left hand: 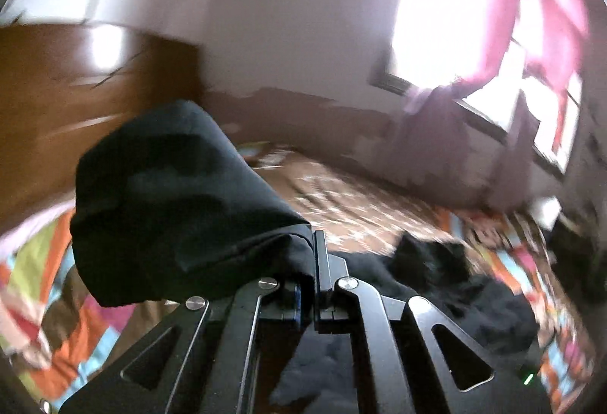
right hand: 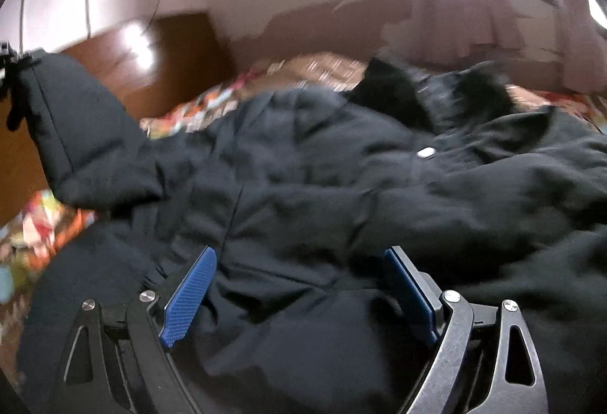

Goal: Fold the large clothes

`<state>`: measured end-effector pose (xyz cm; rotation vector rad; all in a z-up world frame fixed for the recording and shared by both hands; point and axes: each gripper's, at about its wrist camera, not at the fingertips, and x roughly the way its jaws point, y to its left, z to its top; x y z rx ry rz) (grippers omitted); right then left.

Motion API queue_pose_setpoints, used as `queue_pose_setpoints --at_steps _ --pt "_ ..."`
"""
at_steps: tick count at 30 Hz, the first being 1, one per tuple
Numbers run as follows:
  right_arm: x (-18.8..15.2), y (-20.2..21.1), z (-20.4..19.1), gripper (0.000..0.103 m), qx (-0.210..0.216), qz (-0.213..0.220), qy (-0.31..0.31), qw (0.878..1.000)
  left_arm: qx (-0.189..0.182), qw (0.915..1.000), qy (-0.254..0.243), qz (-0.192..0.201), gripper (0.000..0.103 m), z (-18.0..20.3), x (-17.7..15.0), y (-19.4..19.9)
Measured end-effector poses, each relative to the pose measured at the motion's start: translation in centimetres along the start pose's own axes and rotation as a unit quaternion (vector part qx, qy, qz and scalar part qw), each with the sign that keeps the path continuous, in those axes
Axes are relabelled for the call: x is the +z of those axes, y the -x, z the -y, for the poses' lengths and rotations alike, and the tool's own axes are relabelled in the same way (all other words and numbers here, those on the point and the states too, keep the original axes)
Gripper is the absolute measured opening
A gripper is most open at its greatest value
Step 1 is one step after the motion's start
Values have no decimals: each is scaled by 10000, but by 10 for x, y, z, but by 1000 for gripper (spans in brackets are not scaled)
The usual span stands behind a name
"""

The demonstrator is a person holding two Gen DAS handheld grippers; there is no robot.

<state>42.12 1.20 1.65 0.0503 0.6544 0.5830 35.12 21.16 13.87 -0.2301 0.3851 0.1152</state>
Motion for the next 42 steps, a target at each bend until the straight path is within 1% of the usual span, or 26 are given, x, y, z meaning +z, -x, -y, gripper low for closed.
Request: queue_pose_setpoints --at_steps 2,4,7,9,10,13,16,20,21,25,26,27,29,31,32,33,34,36,38,40,41,42 --pt "6 23 14 89 -94 261 -306 9991 -248 9991 -341 -78 2 24 -5 -6" --pt "11 41 28 89 -206 410 -517 9976 -552 9962 -642 -225 2 51 -18 -14" --pt "17 67 51 89 -312 558 -800 9947 -889 9916 -830 -443 2 77 -35 -28" --pt "21 84 66 89 -422 624 -969 9924 -1144 9866 -974 -637 2 100 -50 -36" --pt "20 91 72 89 -476 661 -1032 9913 -1209 9847 -1037 -701 2 106 -53 -41" --pt "11 105 89 89 -578 748 -1264 9875 -1474 9758 -1256 -1015 2 133 -77 -50" --pt "-2 113 105 89 -541 691 -1584 9835 -1692 9645 -1396 -1473 2 155 -103 -63" --pt "-12 115 120 89 -357 658 -1902 9789 -1944 9447 -1674 -2041 2 177 -145 -74" --pt "-14 116 123 89 -281 648 -1964 9780 -1972 9404 -1732 -2163 2 181 -153 -77" --pt "-19 117 129 89 -32 642 -2096 9757 -1957 9298 -1929 -2448 2 183 -172 -78" --pt "-20 118 131 89 14 649 -2130 9749 -1943 9288 -1947 -2484 2 183 -176 -79" --pt "-21 118 132 89 75 662 -2177 9737 -1940 9288 -1936 -2493 6 182 -178 -80" --pt "-23 121 134 89 180 707 -2238 9719 -2011 9272 -1845 -2566 10 177 -181 -80" --pt "-23 124 135 89 381 754 -2312 9692 -2088 9252 -1687 -2682 20 169 -181 -78" --pt "-23 125 135 89 473 769 -2341 9680 -2133 9243 -1619 -2718 31 166 -181 -77" --pt "-22 126 135 89 554 780 -2359 9671 -2221 9242 -1520 -2711 38 163 -179 -76" --pt "-21 128 134 89 608 788 -2350 9669 -2268 9247 -1473 -2679 42 161 -178 -71" --pt "-17 127 130 89 657 775 -2312 9676 -2322 9277 -1391 -2572 52 159 -175 -61" --pt "-15 126 126 89 720 750 -2284 9680 -2310 9310 -1303 -2506 57 156 -173 -53" --pt "-11 124 118 89 809 711 -2226 9689 -2319 9344 -1108 -2468 57 147 -167 -43" --pt "-9 122 112 89 849 676 -2176 9700 -2265 9374 -1035 -2436 58 142 -163 -39" --pt "-6 118 105 89 892 613 -2082 9721 -2082 9449 -920 -2352 63 134 -158 -34"
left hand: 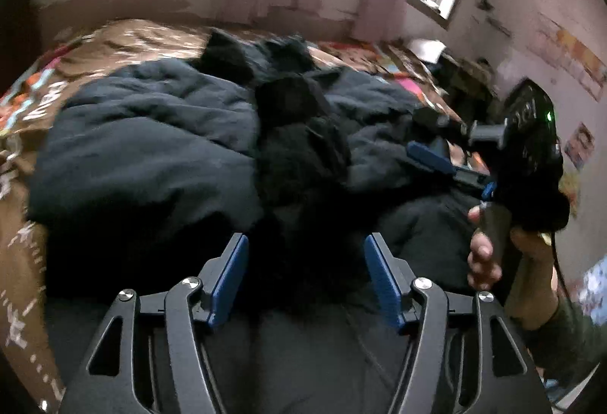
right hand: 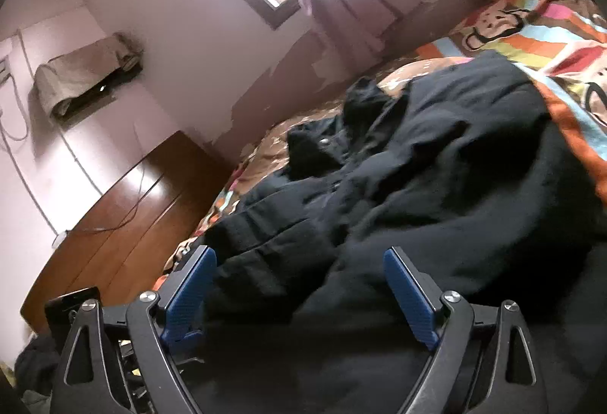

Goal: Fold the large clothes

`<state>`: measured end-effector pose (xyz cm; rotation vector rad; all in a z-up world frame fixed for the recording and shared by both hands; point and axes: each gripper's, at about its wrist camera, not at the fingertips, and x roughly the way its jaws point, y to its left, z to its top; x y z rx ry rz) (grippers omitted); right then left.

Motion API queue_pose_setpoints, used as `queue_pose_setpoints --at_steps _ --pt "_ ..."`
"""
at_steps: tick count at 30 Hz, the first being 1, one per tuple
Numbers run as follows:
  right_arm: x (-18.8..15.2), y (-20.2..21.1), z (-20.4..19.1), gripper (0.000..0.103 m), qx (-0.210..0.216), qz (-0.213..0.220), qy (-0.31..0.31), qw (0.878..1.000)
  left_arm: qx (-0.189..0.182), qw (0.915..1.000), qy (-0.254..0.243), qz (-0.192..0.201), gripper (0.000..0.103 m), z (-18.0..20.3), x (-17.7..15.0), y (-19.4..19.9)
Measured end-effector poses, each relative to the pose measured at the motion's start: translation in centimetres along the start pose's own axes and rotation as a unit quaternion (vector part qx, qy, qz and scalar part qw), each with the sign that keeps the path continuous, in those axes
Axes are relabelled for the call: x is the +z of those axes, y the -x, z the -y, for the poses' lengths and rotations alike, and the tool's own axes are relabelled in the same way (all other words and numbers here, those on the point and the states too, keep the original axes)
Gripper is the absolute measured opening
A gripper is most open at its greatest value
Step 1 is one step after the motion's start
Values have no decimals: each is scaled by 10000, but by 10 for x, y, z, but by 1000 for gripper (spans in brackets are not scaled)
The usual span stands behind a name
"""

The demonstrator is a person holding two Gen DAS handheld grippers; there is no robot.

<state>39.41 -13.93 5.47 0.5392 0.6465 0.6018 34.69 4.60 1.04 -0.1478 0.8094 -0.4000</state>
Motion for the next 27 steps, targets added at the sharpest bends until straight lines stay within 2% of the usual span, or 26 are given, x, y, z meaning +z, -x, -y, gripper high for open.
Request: queue_pose_setpoints --at_steps 3,7,10,13,16,17,18,21,24,27 --pt "-2 -16 -22 90 -87 -191 385 9990 461 9968 543 357 76 -19 1 27" --pt "-7 -40 -58 94 -441 -338 1113 9922 1084 9852 1148 667 81 -50 4 53" --pt "-14 -62 -91 96 -730 -470 1830 9793 1485 9761 1437 677 82 -67 6 63" --pt "-26 -91 -108 96 -1408 -509 2501 9566 1797 9682 1650 563 82 -79 6 68" --pt "-37 -105 -103 96 -1576 -549 2629 9503 1893 9652 1746 459 82 -85 10 70" --pt "-38 -105 -98 83 -1582 -548 2600 9510 1911 9644 1763 475 82 -86 11 71" --pt "-40 -104 -94 55 -1515 -572 2550 9533 1917 9640 1773 502 82 -86 12 72" --pt "-40 -95 -84 28 -1374 -605 2341 9605 1890 9639 1795 552 82 -89 14 69" --pt "-34 -65 -83 19 -1333 -186 2319 9634 1857 9647 1787 542 82 -91 18 62" --pt "-22 -27 -81 18 -1455 476 2265 9619 1842 9650 1823 399 82 -93 20 52"
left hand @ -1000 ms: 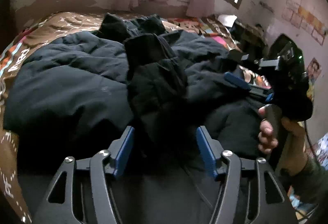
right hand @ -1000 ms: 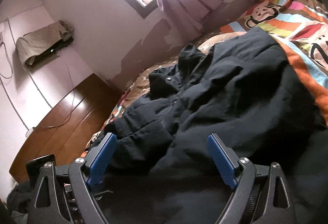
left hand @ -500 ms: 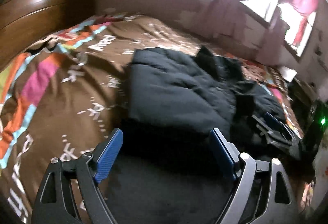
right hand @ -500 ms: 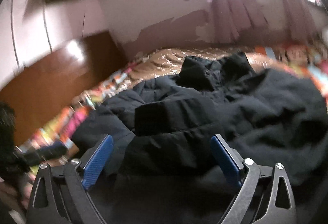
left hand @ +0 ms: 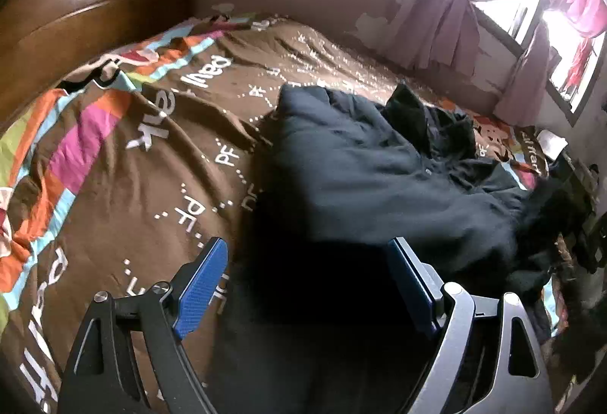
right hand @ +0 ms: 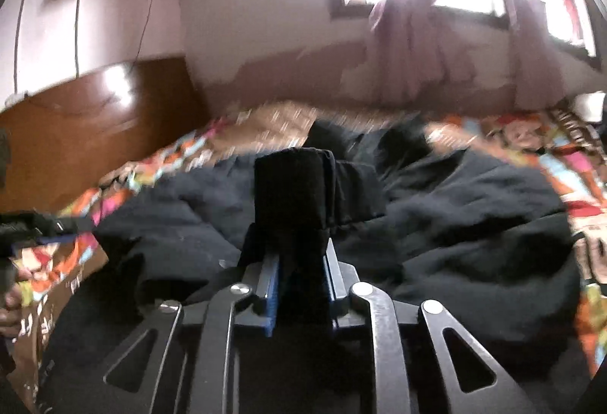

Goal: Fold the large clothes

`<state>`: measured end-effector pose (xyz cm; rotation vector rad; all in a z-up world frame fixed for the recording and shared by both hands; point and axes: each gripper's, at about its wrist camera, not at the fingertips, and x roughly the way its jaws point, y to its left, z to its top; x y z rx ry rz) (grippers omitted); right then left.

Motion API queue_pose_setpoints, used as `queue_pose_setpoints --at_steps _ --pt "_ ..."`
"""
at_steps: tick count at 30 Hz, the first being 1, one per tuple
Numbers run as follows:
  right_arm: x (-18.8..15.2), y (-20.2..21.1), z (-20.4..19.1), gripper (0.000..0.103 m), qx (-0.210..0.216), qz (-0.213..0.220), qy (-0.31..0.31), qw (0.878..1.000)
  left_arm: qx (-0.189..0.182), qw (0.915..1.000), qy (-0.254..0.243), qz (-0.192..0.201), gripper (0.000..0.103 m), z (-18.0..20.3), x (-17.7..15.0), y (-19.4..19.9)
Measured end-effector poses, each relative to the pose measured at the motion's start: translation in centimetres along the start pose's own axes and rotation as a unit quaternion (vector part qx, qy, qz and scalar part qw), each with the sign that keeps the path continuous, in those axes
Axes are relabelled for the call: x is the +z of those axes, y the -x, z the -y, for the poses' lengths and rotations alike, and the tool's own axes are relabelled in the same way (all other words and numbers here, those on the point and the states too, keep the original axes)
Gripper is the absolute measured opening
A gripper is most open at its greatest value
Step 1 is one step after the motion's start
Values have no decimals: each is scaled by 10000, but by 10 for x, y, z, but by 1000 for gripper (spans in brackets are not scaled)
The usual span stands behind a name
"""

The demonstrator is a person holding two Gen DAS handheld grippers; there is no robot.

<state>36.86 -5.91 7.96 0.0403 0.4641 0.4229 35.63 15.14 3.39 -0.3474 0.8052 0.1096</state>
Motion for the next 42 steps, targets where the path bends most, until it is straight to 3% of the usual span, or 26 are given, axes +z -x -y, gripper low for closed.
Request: queue_pose_setpoints --at_steps 4,8,10,14,18,22,26,28,31,33,37,42 --pt "7 34 25 18 -589 607 78 9964 -9 9999 17 -120 82 1 -1 -13" --pt "1 27 50 21 -851 328 21 9958 38 9998 15 -198 82 6 -2 -24" --pt "-7 19 65 28 -861 23 -239 9960 52 9998 -34 -185 82 10 0 -28" --pt "-13 29 81 63 -1087 130 -698 9915 -1 9997 -256 24 82 26 10 -33" --pt "1 43 84 63 -1449 473 -535 9869 -82 9979 -610 211 82 52 16 -40" --pt "8 51 91 63 -1958 656 -524 9770 -150 9970 -752 118 82 68 12 -54" --pt "6 47 103 63 -1590 531 -659 9836 -106 9962 -862 -91 82 73 2 -75" --pt "3 38 98 63 -1125 305 -491 9920 2 9953 -956 -158 82 73 -4 -85" --pt "-2 18 85 54 -785 -140 -101 9968 113 9939 -1072 -246 82 71 -10 -97" --pt "-8 2 78 46 -688 -461 120 9965 151 9934 -1097 -292 84 69 -12 -103" --pt "-23 -29 83 43 -660 -1211 54 9904 294 9914 -1224 -359 89 69 -18 -112" --pt "-32 -46 93 41 -576 -1589 -123 9855 469 9883 -1404 -371 91 73 -25 -120"
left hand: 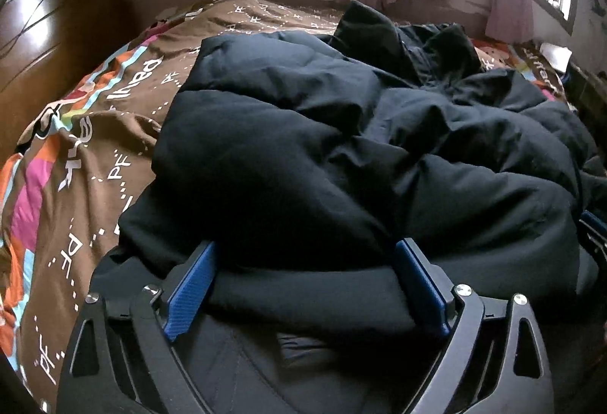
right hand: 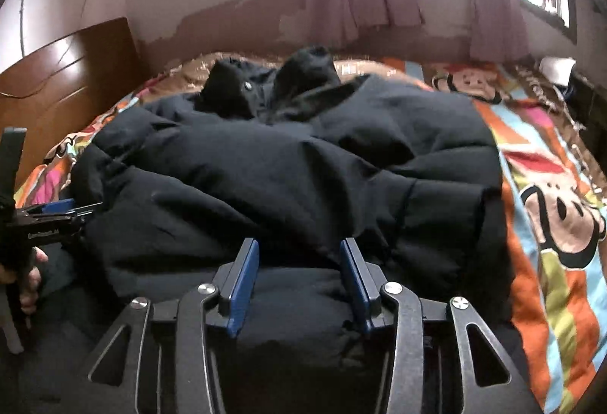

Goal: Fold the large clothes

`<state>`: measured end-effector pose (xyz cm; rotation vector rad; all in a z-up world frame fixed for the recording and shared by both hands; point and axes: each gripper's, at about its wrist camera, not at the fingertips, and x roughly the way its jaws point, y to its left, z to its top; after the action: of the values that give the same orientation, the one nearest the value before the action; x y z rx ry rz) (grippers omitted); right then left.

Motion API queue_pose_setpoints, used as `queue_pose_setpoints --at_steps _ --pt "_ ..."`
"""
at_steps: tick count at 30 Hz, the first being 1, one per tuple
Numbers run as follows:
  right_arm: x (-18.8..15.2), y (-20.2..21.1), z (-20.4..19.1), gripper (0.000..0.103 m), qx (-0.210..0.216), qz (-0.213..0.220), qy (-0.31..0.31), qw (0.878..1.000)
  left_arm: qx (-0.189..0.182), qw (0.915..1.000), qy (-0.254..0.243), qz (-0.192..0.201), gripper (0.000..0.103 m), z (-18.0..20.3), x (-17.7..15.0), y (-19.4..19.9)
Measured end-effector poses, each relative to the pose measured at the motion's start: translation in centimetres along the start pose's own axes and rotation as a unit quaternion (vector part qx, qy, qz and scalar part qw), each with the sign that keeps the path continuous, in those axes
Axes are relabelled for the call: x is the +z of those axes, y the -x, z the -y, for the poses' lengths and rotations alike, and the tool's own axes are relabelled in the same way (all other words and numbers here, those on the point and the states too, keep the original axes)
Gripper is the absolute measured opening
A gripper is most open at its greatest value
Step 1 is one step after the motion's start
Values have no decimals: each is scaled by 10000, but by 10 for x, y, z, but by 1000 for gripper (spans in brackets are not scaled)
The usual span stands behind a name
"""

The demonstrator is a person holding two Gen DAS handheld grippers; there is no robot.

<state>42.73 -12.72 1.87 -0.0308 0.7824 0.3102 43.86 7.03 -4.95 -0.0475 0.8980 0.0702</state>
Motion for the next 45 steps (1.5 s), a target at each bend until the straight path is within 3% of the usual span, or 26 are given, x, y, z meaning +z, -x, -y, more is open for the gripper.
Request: queue_pose_setpoints --at_steps 10,16,20,24,27,31,38,45 --pt "-6 -12 -1 41 -51 -142 36 9999 16 10000 -18 23 94 0 -2 -8" --pt "-6 0 4 43 130 109 -74 9998 -102 9997 180 105 93 -5 4 13" --pt "-4 26 1 60 156 438 -130 9988 -377 9975 496 335 93 -7 7 43" --pt "3 56 -4 64 178 650 -245 9974 -602 9950 676 426 93 -5 17 91" --pt "12 82 -10 77 284 717 -383 9963 -705 9939 604 602 95 -3 25 135" --pt "33 135 -21 79 457 791 -414 9950 -850 9909 514 910 100 -1 30 194" --pt "67 240 -34 103 650 906 -519 9924 -1006 9812 644 1515 101 -8 40 307" --pt "81 334 -53 103 693 981 -564 9912 -1103 9727 538 1968 101 -8 54 404"
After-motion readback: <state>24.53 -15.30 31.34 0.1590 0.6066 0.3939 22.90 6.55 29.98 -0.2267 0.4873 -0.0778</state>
